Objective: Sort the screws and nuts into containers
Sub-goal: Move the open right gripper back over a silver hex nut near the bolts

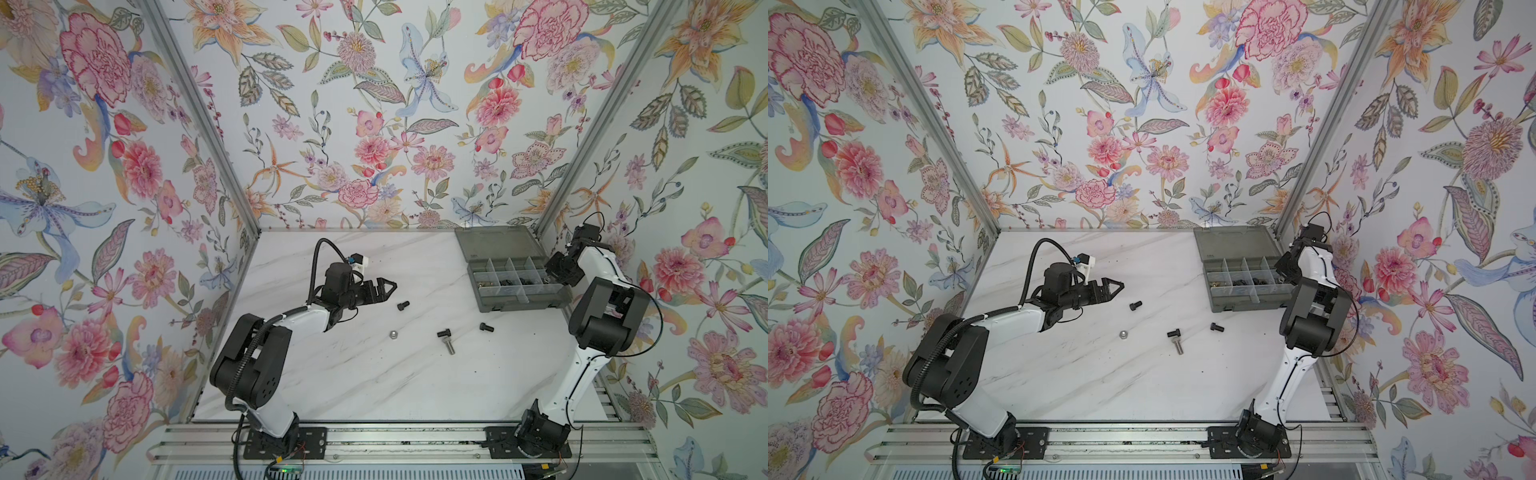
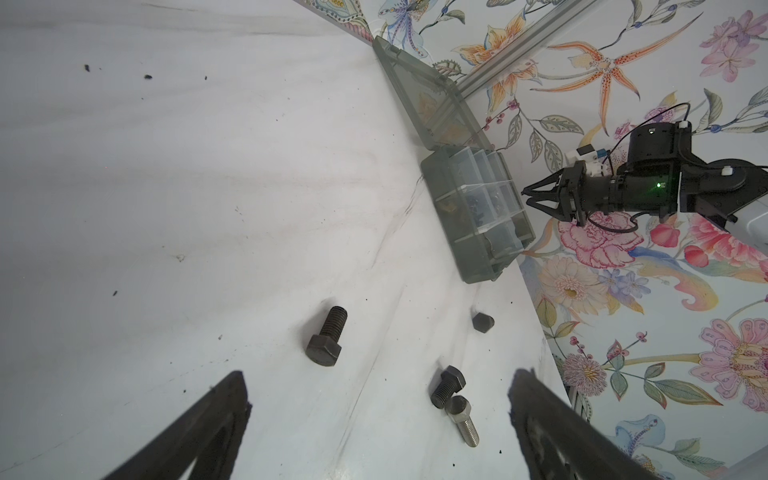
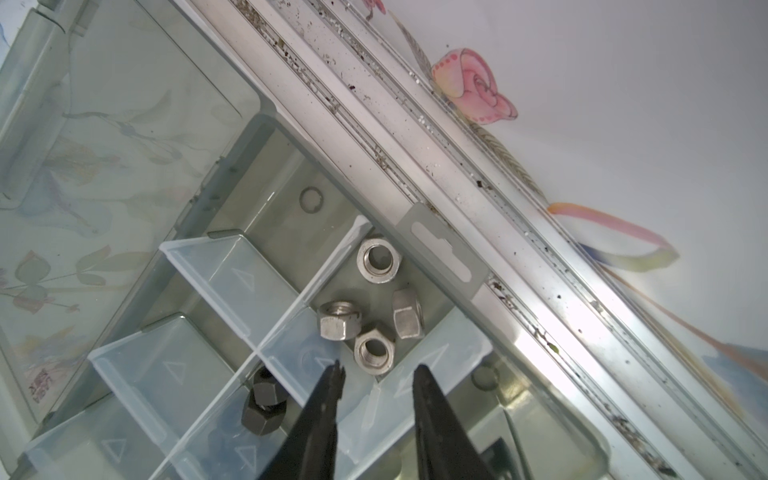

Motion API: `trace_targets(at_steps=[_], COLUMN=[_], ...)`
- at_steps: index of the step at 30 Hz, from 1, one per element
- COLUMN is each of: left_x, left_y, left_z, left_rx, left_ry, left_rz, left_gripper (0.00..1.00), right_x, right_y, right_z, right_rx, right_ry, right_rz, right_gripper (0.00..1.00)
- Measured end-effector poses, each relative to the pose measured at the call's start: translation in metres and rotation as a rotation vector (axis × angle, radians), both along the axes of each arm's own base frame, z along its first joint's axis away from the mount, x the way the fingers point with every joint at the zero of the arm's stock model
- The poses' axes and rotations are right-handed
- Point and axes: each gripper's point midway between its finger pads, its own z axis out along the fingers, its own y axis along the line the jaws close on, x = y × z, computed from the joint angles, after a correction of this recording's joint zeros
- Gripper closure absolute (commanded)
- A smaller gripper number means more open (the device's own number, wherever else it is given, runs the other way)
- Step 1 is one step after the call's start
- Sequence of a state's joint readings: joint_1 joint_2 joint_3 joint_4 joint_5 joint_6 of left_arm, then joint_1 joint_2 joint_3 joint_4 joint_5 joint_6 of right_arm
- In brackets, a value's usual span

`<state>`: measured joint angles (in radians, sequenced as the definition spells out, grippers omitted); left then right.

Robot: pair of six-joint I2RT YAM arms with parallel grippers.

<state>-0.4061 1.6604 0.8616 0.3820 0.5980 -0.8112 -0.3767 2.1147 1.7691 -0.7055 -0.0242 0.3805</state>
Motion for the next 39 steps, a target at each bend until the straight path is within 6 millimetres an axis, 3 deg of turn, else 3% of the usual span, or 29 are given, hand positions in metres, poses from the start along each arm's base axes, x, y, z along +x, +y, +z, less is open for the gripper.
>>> trace_targets(at_steps=[3,7,13,17,27,34,39], left_x=[0.0,-0.001,-0.006,-0.01,-0.017,-0.026,-0.026], left_y=[0.0,0.001,0.003,0.006,0.012,0.019,0.037], left_z=[0.0,-0.002,-0.005,-0.008,-0.01,-0.006,-0.009], left_rx=[0.0,0.003,0.006,0.011,0.02,0.014,0.012], left_ry=[0.0,0.003,0.009,0.013,0.013,0.0,-0.004], left_rz=[0.0,0.002,0.003,0.008,0.024,0.03,0.072], left_gripper=[0.01,0.01,0.01,0.01,0.01,0.01,0.01], right_x=[-0.01,-0.021,-0.04,-0.053,-0.097,-0.132,-0.158], right_y=[0.008,0.026,0.079,0.133,0.279,0.371,0.42], right_z=[0.005,0.027,0.065,0.075,0.079,0.056,0.039], right_rx=[0.02,0.058,0.11,0.133,0.152,0.184,0.2], right_ry=[-0.001,-0.048,-0.132,-0.148,-0.152,-0.164,-0.196], right_rz=[0.017,0.058,0.187,0.32,0.739,1.021,1.162], right_gripper=[0.66,0.64,0.59,0.57,0.54,0.53,0.53])
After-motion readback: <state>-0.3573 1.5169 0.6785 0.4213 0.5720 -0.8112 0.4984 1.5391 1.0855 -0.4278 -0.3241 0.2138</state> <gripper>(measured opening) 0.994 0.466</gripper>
